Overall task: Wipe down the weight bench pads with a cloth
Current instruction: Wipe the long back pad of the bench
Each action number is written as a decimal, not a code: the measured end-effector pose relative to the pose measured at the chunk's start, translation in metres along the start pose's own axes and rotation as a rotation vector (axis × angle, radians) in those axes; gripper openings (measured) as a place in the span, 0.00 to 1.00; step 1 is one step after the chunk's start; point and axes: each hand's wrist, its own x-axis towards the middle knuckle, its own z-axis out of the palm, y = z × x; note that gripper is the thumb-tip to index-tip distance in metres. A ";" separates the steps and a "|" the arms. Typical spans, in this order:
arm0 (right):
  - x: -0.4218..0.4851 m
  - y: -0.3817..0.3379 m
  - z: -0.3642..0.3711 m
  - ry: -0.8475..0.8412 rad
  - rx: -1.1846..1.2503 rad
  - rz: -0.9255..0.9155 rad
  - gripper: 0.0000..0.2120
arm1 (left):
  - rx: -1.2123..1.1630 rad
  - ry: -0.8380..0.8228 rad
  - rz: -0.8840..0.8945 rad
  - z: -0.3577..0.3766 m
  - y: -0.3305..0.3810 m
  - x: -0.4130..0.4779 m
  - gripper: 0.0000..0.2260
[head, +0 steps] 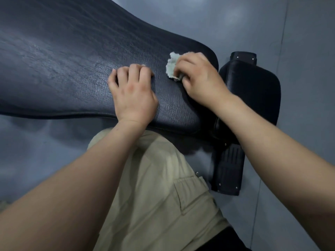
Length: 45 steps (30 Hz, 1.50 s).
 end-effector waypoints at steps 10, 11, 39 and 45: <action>-0.083 -0.057 -0.031 -0.212 0.222 -0.036 0.16 | 0.011 -0.017 0.006 0.001 -0.001 0.000 0.17; -0.076 -0.060 -0.038 -0.215 0.304 0.061 0.15 | 0.006 -0.019 0.006 0.000 -0.001 0.000 0.17; -0.109 -0.016 -0.014 0.098 0.000 0.209 0.09 | -0.037 -0.068 0.165 -0.007 0.006 0.009 0.15; -0.072 0.014 -0.007 0.261 -0.030 0.305 0.08 | -0.135 -0.108 0.204 0.002 0.030 0.023 0.15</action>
